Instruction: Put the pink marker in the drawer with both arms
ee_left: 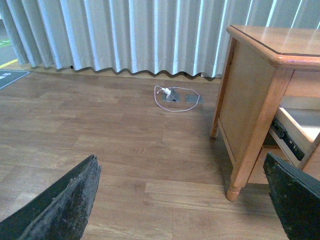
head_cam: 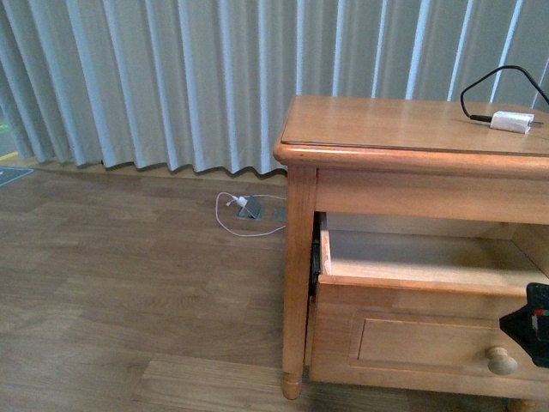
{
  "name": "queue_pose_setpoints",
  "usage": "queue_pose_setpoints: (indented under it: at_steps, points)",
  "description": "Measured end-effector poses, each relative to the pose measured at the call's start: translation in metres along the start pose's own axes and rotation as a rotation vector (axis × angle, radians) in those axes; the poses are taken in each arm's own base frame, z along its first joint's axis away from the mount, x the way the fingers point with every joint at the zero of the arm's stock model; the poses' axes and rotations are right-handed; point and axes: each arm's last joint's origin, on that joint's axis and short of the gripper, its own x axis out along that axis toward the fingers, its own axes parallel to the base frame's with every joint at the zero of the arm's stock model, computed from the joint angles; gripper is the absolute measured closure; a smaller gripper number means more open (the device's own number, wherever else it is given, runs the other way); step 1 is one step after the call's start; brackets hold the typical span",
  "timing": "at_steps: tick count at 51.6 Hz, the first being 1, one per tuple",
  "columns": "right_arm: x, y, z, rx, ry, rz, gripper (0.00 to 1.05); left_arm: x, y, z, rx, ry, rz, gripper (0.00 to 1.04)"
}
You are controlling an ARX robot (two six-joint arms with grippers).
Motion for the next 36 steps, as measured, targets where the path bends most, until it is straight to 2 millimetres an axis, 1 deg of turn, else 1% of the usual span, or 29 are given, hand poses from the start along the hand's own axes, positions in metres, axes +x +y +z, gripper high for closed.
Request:
queue_pose_setpoints:
  at_steps: [6, 14, 22, 25, 36]
  points:
    - [0.015, 0.000, 0.006, -0.004, -0.045, -0.011, 0.08, 0.000, 0.000, 0.000, 0.000, 0.000, 0.000, 0.06]
    - [0.043, 0.002, 0.017, 0.010, -0.130, -0.044, 0.08, 0.000, 0.000, 0.000, 0.000, 0.000, 0.000, 0.06]
    - [0.060, 0.005, 0.027, 0.017, -0.170, -0.059, 0.08, 0.000, 0.000, 0.000, 0.000, 0.000, 0.000, 0.06]
    - [0.067, 0.008, 0.034, 0.017, -0.187, -0.060, 0.08, 0.000, 0.000, 0.000, 0.000, 0.000, 0.000, 0.06]
    - [0.089, 0.012, 0.047, 0.011, -0.208, -0.070, 0.08, 0.000, 0.000, 0.000, 0.000, 0.000, 0.000, 0.06]
